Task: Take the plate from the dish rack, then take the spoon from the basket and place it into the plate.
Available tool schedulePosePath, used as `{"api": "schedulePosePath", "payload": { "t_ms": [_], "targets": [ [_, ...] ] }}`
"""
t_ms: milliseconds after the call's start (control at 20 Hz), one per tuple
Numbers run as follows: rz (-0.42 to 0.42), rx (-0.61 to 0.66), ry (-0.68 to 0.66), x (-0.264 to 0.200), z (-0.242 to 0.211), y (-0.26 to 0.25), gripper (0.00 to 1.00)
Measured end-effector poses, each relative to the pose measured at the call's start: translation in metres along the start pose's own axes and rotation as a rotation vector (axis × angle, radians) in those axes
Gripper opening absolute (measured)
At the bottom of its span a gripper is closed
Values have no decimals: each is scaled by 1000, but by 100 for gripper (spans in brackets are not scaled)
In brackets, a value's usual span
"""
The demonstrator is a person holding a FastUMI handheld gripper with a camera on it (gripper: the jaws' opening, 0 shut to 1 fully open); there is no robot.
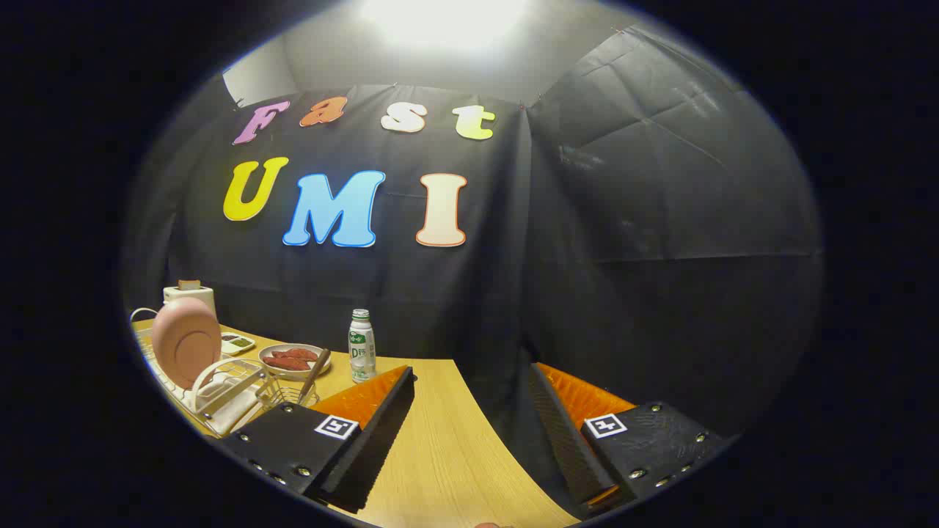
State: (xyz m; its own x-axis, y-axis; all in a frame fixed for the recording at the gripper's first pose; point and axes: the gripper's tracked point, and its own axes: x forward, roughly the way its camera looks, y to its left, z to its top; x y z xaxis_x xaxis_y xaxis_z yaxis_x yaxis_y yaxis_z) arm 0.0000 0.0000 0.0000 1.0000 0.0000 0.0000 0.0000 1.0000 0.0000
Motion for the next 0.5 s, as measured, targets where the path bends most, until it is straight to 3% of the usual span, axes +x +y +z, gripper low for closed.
{"api": "schedulePosePath", "payload": {
  "t_ms": [500],
  "targets": [
    [240,140,20,-77,77,112,96]
  ]
}}
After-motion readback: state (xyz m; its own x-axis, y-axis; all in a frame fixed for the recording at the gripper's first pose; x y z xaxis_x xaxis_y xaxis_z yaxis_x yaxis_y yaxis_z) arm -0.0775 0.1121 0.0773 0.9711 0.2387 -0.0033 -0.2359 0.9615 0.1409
